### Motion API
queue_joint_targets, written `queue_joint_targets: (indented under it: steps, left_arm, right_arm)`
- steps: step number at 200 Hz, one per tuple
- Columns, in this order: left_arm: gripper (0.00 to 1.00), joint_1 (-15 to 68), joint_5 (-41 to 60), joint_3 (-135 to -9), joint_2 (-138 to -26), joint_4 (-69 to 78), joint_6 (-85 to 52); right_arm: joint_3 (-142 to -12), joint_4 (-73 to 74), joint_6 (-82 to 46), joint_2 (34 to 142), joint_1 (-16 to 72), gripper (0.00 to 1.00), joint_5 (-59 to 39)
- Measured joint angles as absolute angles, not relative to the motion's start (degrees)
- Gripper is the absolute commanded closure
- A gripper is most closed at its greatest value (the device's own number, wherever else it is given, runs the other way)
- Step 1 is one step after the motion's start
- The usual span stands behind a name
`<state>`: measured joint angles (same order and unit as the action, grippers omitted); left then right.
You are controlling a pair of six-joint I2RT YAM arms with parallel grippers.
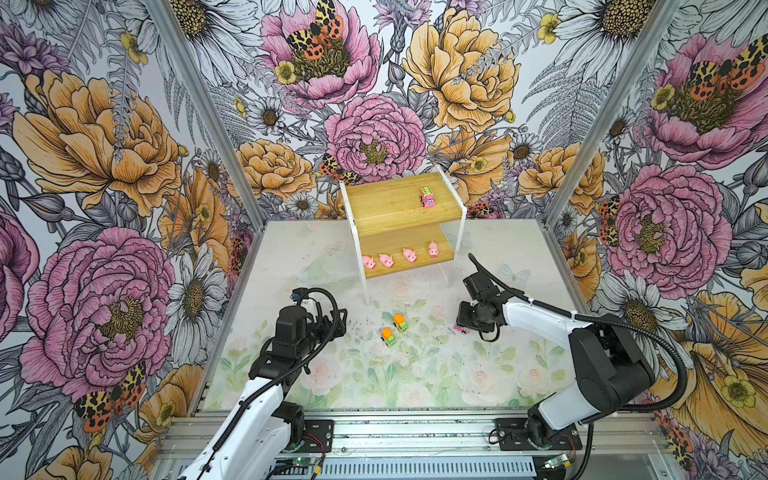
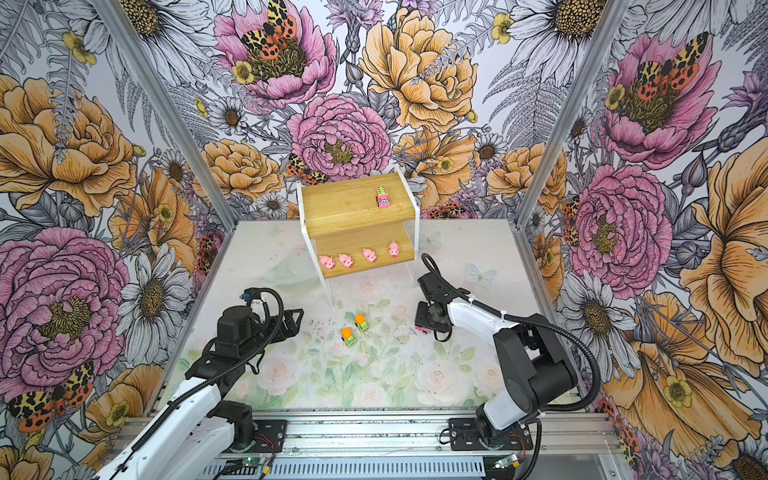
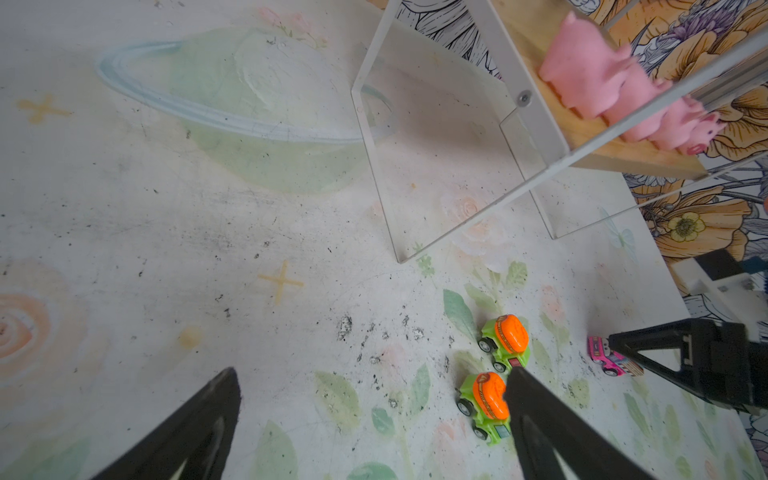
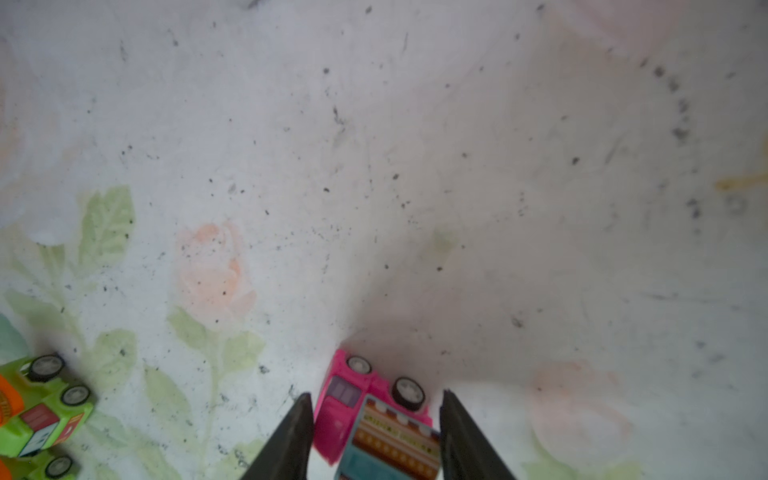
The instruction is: Place and organize the plastic toys onto the shelf
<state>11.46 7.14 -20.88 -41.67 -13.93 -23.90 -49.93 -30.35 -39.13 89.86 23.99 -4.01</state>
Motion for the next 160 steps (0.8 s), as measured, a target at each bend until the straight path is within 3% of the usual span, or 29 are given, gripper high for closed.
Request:
queue_joint_targets:
  steps: [160]
  left_arm:
    - [0.01, 11.3, 7.1, -20.9, -41.7, -14.0, -23.9]
  right_arm:
    - [-54.7, -27.1, -25.3, 95.7, 23.7, 0.67, -22.4]
